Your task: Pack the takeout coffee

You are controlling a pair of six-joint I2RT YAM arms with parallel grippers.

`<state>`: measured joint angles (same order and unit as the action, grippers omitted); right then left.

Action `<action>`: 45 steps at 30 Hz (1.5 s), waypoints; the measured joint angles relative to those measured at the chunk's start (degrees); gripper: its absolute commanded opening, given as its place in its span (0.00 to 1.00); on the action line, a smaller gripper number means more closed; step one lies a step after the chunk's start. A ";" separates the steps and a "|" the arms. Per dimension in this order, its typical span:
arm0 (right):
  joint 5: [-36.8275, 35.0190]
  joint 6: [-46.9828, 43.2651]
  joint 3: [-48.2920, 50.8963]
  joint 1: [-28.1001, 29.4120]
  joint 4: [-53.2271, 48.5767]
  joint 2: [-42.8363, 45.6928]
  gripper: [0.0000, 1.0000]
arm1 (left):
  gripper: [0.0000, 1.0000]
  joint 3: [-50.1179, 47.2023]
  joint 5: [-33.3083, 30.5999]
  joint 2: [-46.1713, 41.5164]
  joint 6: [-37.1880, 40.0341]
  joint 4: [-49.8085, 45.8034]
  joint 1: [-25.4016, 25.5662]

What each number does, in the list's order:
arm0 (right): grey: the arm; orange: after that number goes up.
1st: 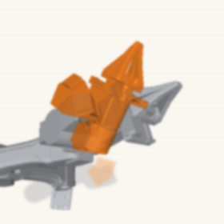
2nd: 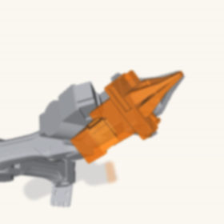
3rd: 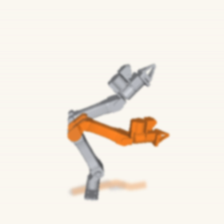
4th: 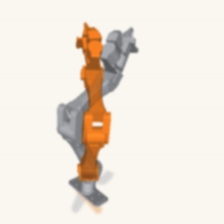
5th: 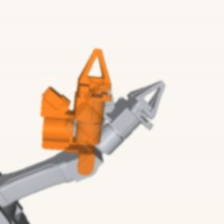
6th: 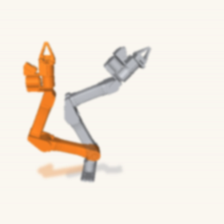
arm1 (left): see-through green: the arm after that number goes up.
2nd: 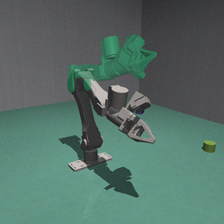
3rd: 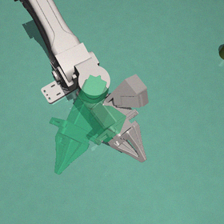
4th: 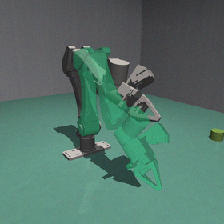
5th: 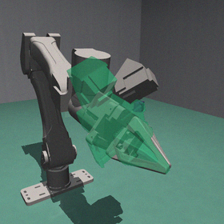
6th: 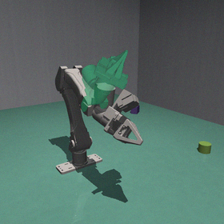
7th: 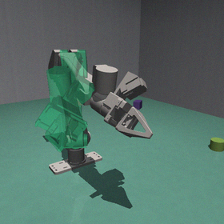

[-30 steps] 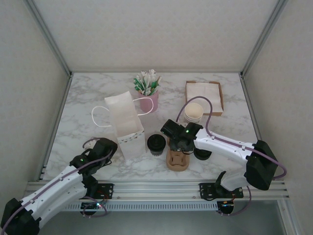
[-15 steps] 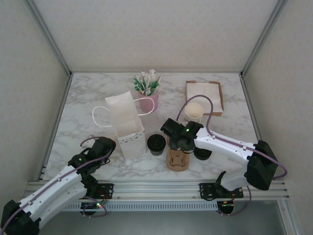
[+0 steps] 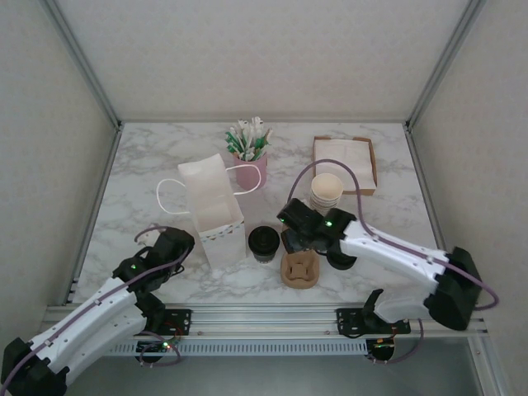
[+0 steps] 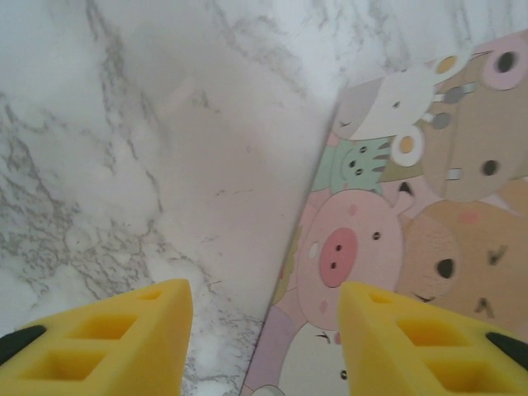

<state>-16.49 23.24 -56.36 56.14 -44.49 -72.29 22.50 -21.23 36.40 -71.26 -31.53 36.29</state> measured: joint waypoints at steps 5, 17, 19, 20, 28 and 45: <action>6.36 -31.36 8.87 -0.13 4.85 15.26 0.67 | 0.49 4.72 -3.72 -1.40 5.42 -1.68 0.00; 23.52 -69.99 11.47 -10.23 3.61 8.92 0.62 | 0.49 5.57 -9.35 -9.94 13.79 -3.06 0.00; 24.11 -71.89 11.47 -10.91 3.96 6.38 0.62 | 0.49 5.57 -9.55 -10.23 14.60 -3.06 0.00; 24.24 -72.59 11.47 -11.19 4.37 5.22 0.62 | 0.49 5.57 -9.55 -10.21 14.93 -3.06 0.00; 25.73 -74.60 8.02 -13.46 4.94 0.24 0.63 | 0.49 5.57 -9.55 -10.16 16.52 -2.99 0.00; 28.76 -75.14 5.29 -15.02 2.64 -3.58 0.59 | 0.49 5.57 -9.55 -10.10 17.07 -1.53 0.00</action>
<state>12.27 -51.90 -51.07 41.12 -41.85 -75.88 28.08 -30.79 26.30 -54.19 -33.06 36.29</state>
